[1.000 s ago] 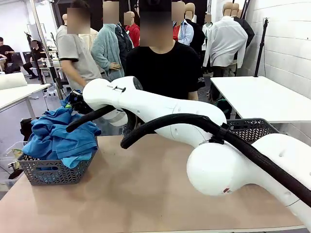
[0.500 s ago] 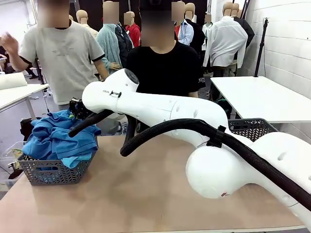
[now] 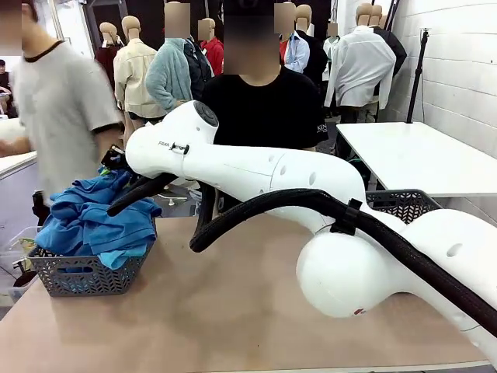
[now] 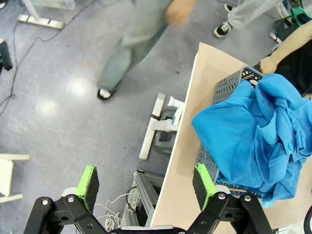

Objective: Sort the tops and bottoms.
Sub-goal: Sort the clothes according to human instructions.

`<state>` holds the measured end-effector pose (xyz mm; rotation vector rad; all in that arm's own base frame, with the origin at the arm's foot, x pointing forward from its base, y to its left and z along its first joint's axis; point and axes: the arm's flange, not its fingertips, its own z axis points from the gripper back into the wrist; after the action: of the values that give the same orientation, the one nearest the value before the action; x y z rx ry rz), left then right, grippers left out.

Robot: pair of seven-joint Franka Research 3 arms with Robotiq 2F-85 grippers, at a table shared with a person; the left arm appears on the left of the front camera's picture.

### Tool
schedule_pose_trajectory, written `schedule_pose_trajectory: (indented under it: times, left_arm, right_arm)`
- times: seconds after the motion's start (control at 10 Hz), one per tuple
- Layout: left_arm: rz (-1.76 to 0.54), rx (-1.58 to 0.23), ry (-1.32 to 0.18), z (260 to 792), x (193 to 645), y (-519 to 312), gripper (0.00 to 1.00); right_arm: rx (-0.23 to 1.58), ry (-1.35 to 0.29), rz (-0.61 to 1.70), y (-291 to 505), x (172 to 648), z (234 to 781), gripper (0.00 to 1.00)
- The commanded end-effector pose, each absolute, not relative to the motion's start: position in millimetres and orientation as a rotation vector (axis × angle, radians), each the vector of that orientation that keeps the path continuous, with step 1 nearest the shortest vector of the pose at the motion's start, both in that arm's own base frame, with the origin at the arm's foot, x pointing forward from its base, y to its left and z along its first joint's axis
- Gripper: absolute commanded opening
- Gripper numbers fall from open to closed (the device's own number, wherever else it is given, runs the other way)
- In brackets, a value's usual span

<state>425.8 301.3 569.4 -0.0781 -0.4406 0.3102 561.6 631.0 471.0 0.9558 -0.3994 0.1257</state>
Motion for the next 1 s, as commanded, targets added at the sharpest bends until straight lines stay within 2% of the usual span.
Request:
schedule_pose_trajectory:
  times: [0.0, 0.5, 0.9]
  left_arm:
    - [0.311, -0.088, -0.445, 569.6, 423.3, 301.3, 1.00]
    - [0.311, -0.088, -0.445, 569.6, 423.3, 301.3, 1.00]
    - [0.311, -0.088, -0.445, 569.6, 423.3, 301.3, 1.00]
  right_arm:
    - [0.826, -0.461, 0.120, 791.4, 700.2, 530.1, 1.00]
    - [0.513, -0.479, 0.156, 719.0, 655.6, 624.8, 1.00]
    - [0.137, -0.567, 0.092, 639.6, 600.1, 718.0, 1.00]
